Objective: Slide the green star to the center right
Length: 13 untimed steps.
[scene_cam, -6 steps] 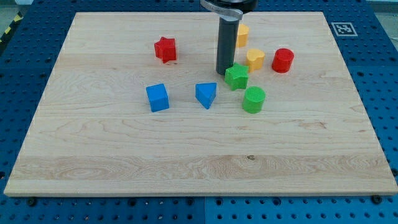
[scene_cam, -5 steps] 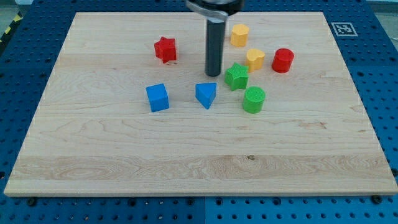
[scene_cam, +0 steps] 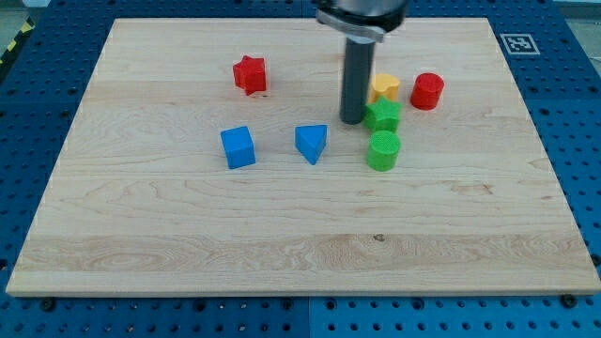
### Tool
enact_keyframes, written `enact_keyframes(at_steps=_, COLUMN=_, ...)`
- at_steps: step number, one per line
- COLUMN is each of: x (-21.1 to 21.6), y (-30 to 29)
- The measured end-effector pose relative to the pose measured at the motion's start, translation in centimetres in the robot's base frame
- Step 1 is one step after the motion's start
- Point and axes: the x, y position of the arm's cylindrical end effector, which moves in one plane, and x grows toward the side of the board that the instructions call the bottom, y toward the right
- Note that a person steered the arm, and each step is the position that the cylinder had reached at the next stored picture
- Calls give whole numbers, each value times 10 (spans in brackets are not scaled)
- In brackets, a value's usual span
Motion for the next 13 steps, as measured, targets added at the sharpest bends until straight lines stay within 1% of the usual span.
enact_keyframes(at_steps=1, x=0, y=26)
enact_keyframes(at_steps=2, x=-1, y=27)
enact_keyframes(at_steps=4, x=-21, y=47)
enact_keyframes(at_steps=6, x=-17, y=91)
enact_keyframes(at_steps=7, x=-14, y=90)
enact_keyframes(at_steps=8, x=-14, y=64)
enact_keyframes(at_steps=9, x=-13, y=55)
enact_keyframes(at_steps=12, x=18, y=61)
enact_keyframes(at_steps=13, x=20, y=82)
